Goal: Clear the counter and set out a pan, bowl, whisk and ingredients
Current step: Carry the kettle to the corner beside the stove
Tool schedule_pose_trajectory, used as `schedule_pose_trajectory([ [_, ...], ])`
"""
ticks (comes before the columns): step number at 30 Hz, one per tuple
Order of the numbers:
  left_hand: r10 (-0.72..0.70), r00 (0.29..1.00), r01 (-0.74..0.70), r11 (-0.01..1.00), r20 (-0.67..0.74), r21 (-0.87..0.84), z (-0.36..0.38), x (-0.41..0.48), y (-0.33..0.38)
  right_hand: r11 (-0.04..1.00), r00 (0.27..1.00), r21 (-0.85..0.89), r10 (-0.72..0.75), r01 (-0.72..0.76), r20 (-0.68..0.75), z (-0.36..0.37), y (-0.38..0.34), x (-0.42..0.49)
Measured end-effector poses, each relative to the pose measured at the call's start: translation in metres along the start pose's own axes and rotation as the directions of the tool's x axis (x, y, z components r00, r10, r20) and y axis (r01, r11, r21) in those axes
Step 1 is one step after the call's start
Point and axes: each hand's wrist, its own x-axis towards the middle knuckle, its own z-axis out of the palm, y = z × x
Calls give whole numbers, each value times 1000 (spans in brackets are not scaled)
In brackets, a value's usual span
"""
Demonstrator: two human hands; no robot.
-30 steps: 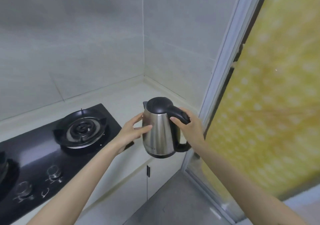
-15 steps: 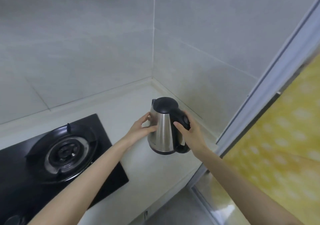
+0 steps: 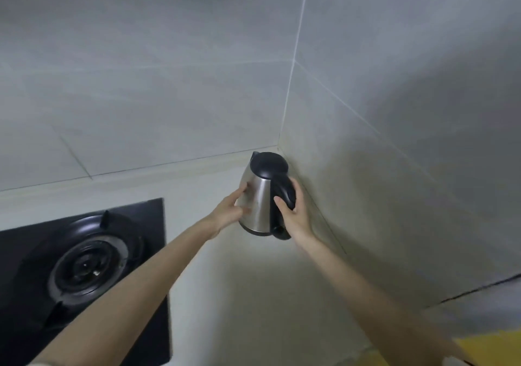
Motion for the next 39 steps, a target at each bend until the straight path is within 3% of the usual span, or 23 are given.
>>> schedule_pose_trajectory([
  [7, -65, 998, 65, 994, -11, 84, 12, 49, 21, 998, 997, 9, 56, -56, 45, 3, -4, 68],
  [14, -94, 996, 94, 991, -14, 93, 15, 77, 35, 985, 997, -163, 58, -48, 54, 3, -2, 106],
  [19, -75, 994, 75, 997, -77, -13, 13, 70, 36, 921, 990, -380, 119, -82, 75, -1, -6, 109],
  [22, -15, 981, 4, 998, -192, -62, 6, 46, 37, 866, 989, -482, -151, 135, 6, -6, -15, 98],
  [24, 28, 961, -55, 994, -277, -91, -6, 23, 40, 846, 942, -429, -333, 315, 34, -6, -27, 89],
  [27, 100, 923, -138, 988, -372, -76, -26, -21, 41, 843, 894, -296, -426, 448, 137, 3, -54, 72],
  [33, 170, 792, -193, 981, -586, 24, -62, -133, 17, 863, 782, -77, -410, 499, 470, 58, -93, 16],
  [39, 70, 624, -115, 993, -779, -3, -73, -270, -44, 844, 555, 82, -418, 530, 720, 130, -126, -89],
])
